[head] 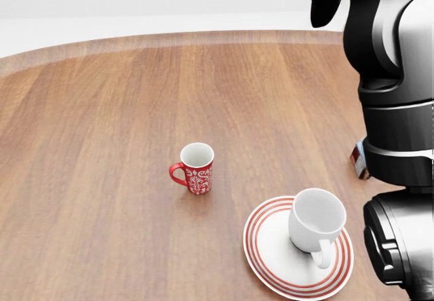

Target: Put the white mug on the plate.

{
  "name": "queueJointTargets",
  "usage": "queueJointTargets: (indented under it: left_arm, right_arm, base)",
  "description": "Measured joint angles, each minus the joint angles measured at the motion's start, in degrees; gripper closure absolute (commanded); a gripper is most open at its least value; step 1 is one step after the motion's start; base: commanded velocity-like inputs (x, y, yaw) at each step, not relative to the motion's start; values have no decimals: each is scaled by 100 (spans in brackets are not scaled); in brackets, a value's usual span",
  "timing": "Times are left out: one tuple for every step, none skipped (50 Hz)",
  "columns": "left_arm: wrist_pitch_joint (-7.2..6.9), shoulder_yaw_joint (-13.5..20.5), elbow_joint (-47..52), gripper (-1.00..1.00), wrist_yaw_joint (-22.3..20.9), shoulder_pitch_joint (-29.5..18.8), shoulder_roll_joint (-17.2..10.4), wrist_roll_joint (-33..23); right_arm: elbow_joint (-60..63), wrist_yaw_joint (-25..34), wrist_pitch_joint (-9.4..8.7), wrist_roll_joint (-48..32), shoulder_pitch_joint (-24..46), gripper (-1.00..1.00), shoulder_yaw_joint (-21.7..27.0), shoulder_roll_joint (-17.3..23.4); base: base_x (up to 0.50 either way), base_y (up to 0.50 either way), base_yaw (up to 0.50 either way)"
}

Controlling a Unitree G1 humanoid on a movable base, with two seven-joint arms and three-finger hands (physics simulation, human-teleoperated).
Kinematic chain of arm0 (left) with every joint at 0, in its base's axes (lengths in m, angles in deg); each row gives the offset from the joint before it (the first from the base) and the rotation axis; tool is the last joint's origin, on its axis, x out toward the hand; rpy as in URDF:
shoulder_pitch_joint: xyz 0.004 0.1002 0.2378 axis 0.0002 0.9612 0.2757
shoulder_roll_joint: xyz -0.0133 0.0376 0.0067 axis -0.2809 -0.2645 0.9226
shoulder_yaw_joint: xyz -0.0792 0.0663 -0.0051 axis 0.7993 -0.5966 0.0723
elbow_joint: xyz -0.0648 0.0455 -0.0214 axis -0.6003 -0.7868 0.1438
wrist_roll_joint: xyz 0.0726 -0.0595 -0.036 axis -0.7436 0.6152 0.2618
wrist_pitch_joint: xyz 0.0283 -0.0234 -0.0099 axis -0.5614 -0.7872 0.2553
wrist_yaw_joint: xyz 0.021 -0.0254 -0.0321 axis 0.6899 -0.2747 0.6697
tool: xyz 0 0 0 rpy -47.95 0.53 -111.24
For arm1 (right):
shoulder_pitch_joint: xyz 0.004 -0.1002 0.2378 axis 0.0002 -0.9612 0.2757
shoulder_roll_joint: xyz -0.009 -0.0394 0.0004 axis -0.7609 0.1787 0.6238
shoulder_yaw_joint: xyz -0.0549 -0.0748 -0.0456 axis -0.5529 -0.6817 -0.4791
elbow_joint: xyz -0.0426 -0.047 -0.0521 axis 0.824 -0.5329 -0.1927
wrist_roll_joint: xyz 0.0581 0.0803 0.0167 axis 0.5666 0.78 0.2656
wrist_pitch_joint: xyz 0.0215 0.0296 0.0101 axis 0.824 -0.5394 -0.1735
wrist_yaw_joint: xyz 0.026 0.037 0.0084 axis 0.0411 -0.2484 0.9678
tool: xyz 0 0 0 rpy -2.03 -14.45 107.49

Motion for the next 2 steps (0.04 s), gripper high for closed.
queueJointTargets:
  left_arm:
    - [0,1,-1,-100,1,-2,-1,1]
    - [0,1,-2,-100,1,-3,-2,1]
  right_arm:
    - [-96,0,0,-11,114,-100,44,-15]
    - [-192,0,0,-19,222,-100,84,-28]
  base:
    - [0,0,0]
    - [0,0,0]
